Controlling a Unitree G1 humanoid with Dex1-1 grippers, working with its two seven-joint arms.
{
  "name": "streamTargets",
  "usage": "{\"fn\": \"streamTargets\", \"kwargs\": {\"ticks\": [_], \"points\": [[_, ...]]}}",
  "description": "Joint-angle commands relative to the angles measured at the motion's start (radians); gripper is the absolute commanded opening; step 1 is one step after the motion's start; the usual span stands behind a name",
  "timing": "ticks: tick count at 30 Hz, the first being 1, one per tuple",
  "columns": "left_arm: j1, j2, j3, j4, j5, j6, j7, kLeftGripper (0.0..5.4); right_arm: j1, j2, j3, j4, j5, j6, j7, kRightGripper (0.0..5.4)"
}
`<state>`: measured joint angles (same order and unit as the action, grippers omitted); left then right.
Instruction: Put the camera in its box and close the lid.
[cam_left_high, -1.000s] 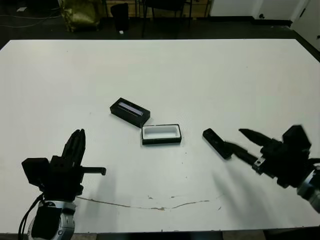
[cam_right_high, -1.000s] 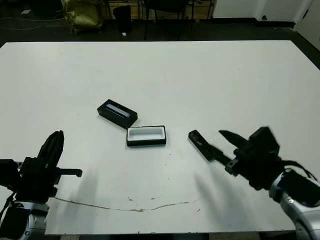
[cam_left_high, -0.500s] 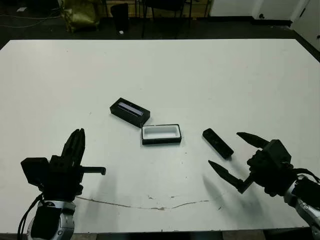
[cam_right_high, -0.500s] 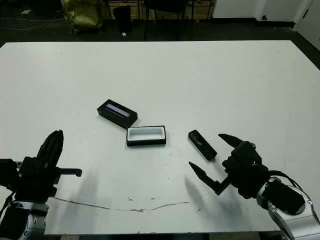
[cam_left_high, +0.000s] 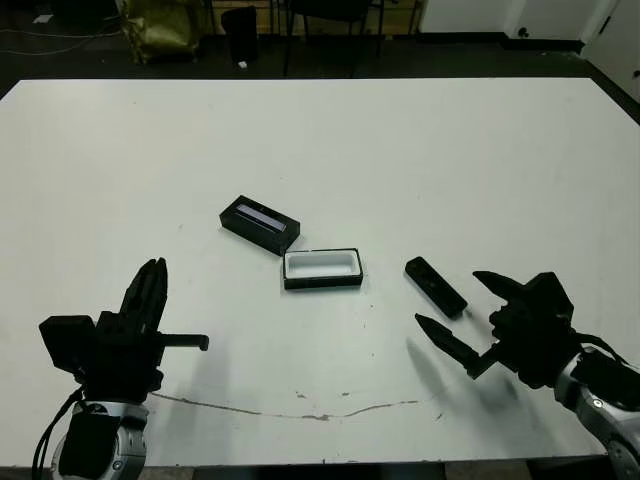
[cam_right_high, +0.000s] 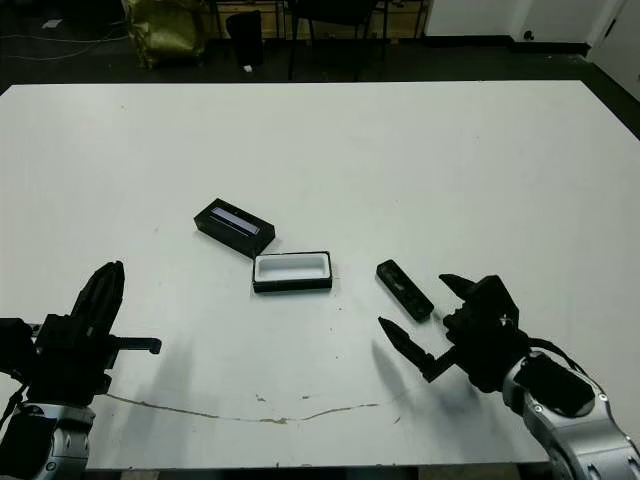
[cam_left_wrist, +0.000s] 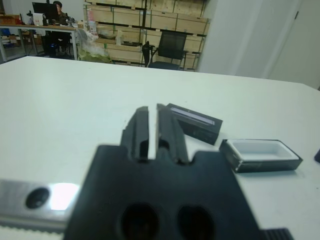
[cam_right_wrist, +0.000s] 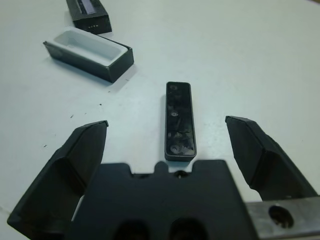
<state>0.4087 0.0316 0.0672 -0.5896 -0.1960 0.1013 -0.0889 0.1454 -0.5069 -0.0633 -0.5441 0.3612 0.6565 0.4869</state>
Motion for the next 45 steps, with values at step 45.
{"fn": "streamTargets", "kwargs": {"ticks": [45], "points": [[0.045, 0.014, 0.008, -0.007, 0.019, 0.018, -0.001, 0.0, -0.058, 0.048, 0.051, 0.108, -0.062, 0.154, -0.068, 4.74]]}}
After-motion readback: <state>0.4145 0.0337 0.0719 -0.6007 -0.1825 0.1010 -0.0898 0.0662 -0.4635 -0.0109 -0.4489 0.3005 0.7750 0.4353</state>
